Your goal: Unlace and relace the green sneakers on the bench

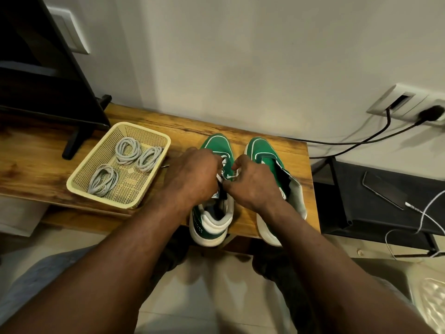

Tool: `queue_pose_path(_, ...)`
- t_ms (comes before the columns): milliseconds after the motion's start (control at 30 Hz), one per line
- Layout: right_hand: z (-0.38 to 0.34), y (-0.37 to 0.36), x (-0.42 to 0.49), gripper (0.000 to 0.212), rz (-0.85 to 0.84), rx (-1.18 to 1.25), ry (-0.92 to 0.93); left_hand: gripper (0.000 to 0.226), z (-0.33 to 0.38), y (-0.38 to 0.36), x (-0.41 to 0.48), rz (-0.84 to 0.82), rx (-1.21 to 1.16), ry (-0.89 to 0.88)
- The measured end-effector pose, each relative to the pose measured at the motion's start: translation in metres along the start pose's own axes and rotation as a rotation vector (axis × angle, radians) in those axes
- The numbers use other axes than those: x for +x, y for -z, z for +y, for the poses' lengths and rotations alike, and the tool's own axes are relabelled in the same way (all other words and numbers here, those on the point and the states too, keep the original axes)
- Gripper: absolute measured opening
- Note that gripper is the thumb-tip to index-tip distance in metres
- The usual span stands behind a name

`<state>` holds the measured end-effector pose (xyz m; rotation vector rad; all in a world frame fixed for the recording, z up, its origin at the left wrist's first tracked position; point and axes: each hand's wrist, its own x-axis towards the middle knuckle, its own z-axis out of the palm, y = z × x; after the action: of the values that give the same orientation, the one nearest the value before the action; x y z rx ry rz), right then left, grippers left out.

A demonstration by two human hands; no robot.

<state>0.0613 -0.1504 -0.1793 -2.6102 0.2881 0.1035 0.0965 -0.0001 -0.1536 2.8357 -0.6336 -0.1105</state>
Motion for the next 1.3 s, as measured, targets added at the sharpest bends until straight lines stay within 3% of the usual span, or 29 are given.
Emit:
queue_pose_path(133,-0.002,0.000,0.001,0.046,-0.019,0.028,-0.012,0.009,-0.005,-0.001,0.006,0.066,-0.507,0.191)
queue_pose_path(267,-0.001,0.002,0.001,0.042,-0.021,0.039,-0.061,0.015,0.000,0.004,0.005,0.007,-1.318,0.623)
queue_pose_path(333,0.000,0.004,0.000,0.041,-0.019,0.054,-0.080,0.017,-0.004,0.009,0.005,-0.083,-1.533,0.769)
queue_pose_path(400,0.002,0.005,0.000,0.041,-0.012,0.071,-0.090,0.012,-0.010,0.017,0.006,-0.142,-1.507,0.764)
queue_pose_path(433,0.002,0.004,0.000,0.042,-0.007,0.082,-0.091,0.008,-0.012,0.021,0.007,-0.139,-1.332,0.673)
queue_pose_path(533,0.000,0.000,0.000,0.042,-0.007,0.133,-0.099,0.008,-0.018,0.026,0.005,-0.150,-0.435,0.268)
queue_pose_path(600,-0.002,-0.002,0.000,0.043,-0.006,0.120,-0.093,0.014,-0.018,0.023,0.002,-0.143,-0.211,0.168)
queue_pose_path(667,-0.003,-0.002,0.001,0.043,-0.004,0.106,-0.086,0.014,-0.016,0.022,0.003,-0.081,-0.349,0.169)
queue_pose_path(767,-0.004,-0.002,0.002,0.043,-0.017,0.093,-0.089,0.014,-0.008,0.031,0.006,0.013,-1.137,0.419)
queue_pose_path(800,-0.005,-0.002,0.002,0.043,-0.021,0.089,-0.094,0.015,-0.010,0.033,0.006,0.034,-1.329,0.505)
queue_pose_path(833,-0.005,-0.001,0.002,0.044,-0.023,0.089,-0.098,0.015,-0.013,0.032,0.007,0.045,-1.374,0.537)
queue_pose_path(867,-0.005,0.000,0.002,0.045,-0.024,0.088,-0.103,0.015,-0.018,0.031,0.009,0.033,-1.252,0.501)
queue_pose_path(1000,-0.005,0.001,0.000,0.044,-0.023,0.085,-0.110,0.025,-0.024,0.028,0.004,-0.168,-0.385,0.200)
queue_pose_path(1100,-0.006,0.001,-0.001,0.044,-0.018,0.083,-0.118,0.021,-0.016,0.026,0.004,-0.064,-0.374,0.171)
queue_pose_path(1200,-0.009,0.001,-0.001,0.042,-0.028,0.101,-0.127,0.028,-0.011,0.028,0.006,0.072,-0.802,0.319)
queue_pose_path(1300,-0.010,0.002,0.000,0.041,-0.037,0.123,-0.140,0.023,-0.015,0.032,0.011,0.157,-1.577,0.556)
